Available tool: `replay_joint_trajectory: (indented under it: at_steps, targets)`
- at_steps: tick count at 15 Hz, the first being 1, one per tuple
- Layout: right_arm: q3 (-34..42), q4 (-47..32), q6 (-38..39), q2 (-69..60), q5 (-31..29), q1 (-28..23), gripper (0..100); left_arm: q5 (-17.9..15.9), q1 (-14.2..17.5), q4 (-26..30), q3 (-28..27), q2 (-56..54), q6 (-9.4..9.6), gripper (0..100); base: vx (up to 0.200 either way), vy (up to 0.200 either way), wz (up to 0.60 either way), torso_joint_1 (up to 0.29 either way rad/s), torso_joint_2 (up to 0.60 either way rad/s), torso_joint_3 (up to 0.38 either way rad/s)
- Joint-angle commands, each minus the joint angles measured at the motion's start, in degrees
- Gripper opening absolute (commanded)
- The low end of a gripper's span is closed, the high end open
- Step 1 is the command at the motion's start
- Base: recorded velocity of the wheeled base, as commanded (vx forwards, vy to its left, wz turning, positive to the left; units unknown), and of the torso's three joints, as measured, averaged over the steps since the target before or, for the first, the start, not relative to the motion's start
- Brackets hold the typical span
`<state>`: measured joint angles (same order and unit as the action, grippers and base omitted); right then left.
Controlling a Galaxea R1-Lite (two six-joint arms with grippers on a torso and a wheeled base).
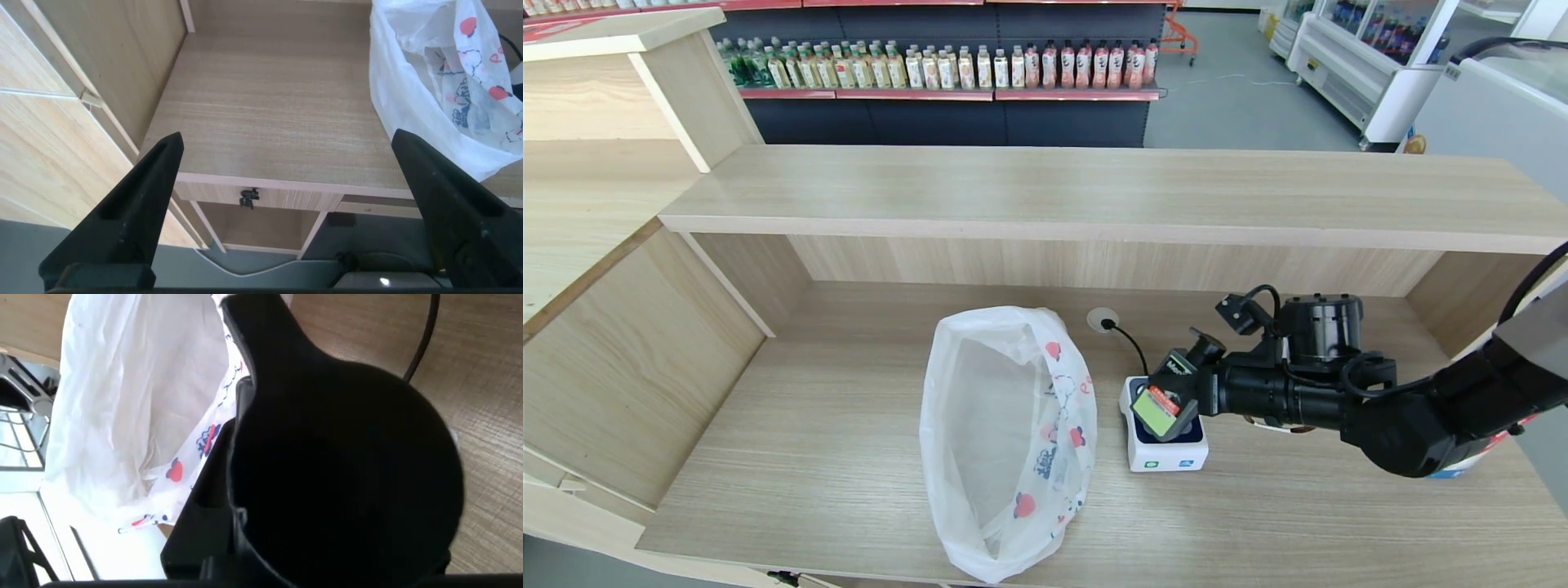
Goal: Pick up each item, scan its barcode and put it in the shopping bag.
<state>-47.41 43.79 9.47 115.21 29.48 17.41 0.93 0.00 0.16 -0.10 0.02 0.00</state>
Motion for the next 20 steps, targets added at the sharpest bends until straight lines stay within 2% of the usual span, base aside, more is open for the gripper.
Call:
replay_joint_trajectory:
  at_steps: [1, 2, 5, 7, 8, 10, 11, 12, 14, 17, 20]
  targets:
    - [-0.05, -0.19, 0.02, -0.16, -0.03, -0.01, 0, 0.04, 0.00, 0.02, 0.01, -0.02, 0.00, 100, 0.000, 0.000, 0.00, 0.000, 0.00, 0.000]
    - [-0.23, -0.19, 0.55, -1.57, 0.23, -0.01, 0, 0.04, 0.00, 0.02, 0.01, -0.02, 0.00, 100, 0.000, 0.000, 0.00, 0.000, 0.00, 0.000]
    - [-0.93, -1.60, 9.34, -13.35, 0.85, -0.18, 0, 0.04, 0.00, 0.02, 0.01, -0.02, 0.00, 100, 0.000, 0.000, 0.00, 0.000, 0.00, 0.000]
    - [-1.11, -8.72, 6.52, -22.31, 0.67, -2.03, 0, 0.04, 0.00, 0.02, 0.01, -0.02, 0.00, 100, 0.000, 0.000, 0.00, 0.000, 0.00, 0.000]
    - [-0.32, -12.15, -1.56, -24.33, 0.32, -3.70, 0, 0.04, 0.00, 0.02, 0.01, -0.02, 0.00, 100, 0.000, 0.000, 0.00, 0.000, 0.00, 0.000]
    - [4.08, -16.28, -28.90, -26.80, -2.76, -10.55, 0, 0.04, 0.00, 0.02, 0.01, -0.02, 0.00, 100, 0.000, 0.000, 0.00, 0.000, 0.00, 0.000]
    - [6.36, -15.84, -35.66, -26.80, -3.99, -12.05, 0, 0.04, 0.00, 0.02, 0.01, -0.02, 0.00, 100, 0.000, 0.000, 0.00, 0.000, 0.00, 0.000]
    - [8.83, -13.29, -36.81, -27.32, -4.08, -12.57, 0, 0.04, 0.00, 0.02, 0.01, -0.02, 0.00, 100, 0.000, 0.000, 0.00, 0.000, 0.00, 0.000]
    - [13.13, -9.42, -35.49, -28.55, -4.08, -12.40, 0, 0.04, 0.00, 0.02, 0.01, -0.02, 0.09, 100, 0.000, 0.000, 0.00, 0.000, 0.00, 0.000]
    - [15.68, -9.34, -31.36, -30.84, -3.20, -12.22, 0, 0.04, 0.00, 0.02, 0.01, -0.02, 0.00, 100, 0.000, 0.000, 0.00, 0.000, 0.00, 0.000]
    - [14.54, -9.34, -21.60, -31.01, -2.76, -8.71, 0, 0.04, 0.00, 0.02, 0.01, -0.02, -0.18, 100, -0.133, 0.133, 0.00, 0.002, 0.00, 0.002]
